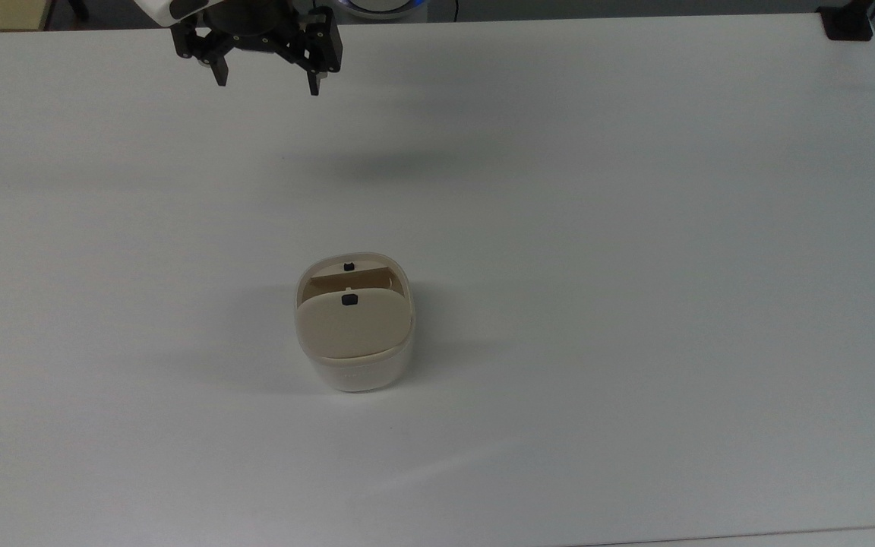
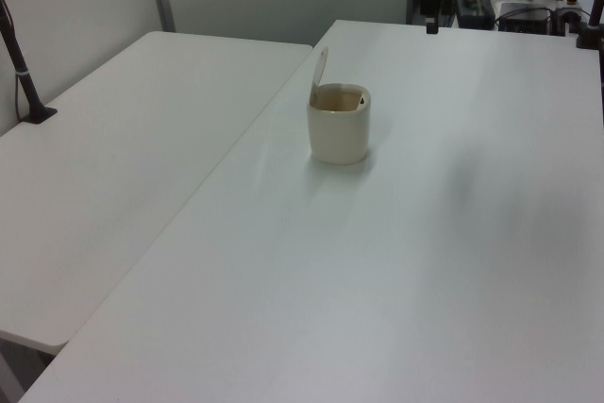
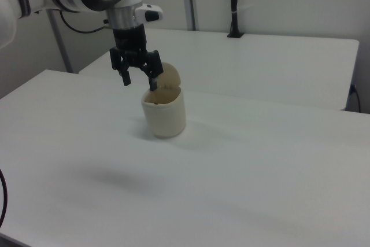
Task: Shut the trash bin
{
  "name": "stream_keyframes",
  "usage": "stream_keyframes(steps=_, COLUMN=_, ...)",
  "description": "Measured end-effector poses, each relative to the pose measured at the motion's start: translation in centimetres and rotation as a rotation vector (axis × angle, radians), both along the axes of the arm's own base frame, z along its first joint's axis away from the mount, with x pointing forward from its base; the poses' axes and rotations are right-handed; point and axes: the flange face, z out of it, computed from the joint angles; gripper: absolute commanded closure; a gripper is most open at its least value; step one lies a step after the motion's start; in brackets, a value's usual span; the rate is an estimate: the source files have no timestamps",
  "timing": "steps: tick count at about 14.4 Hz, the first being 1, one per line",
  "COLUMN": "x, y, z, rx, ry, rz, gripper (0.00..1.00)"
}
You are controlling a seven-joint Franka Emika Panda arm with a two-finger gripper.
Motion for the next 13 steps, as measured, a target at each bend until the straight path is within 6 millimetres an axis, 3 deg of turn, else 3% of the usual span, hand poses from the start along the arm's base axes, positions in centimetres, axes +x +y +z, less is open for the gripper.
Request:
stream_keyframes(steps=3, x=0.0, y=0.0, z=0.0, rx=0.000, ry=0.000, rz=0.000, gripper=0.28)
stream_keyframes(steps=6, x=0.0, y=0.1, z=0.0, rx=0.010, ry=-0.001, rz=-0.001, gripper=0.58)
stream_keyframes(steps=9, x=0.1, y=0.5, z=0.0, rx=0.036, ry=-0.007, rz=0.002, gripper=0.69)
stream_keyframes(steps=13, x=2.2, y=2.1, z=1.4, rx=0.084, ry=-0.187, rz=0.028, gripper=0.92)
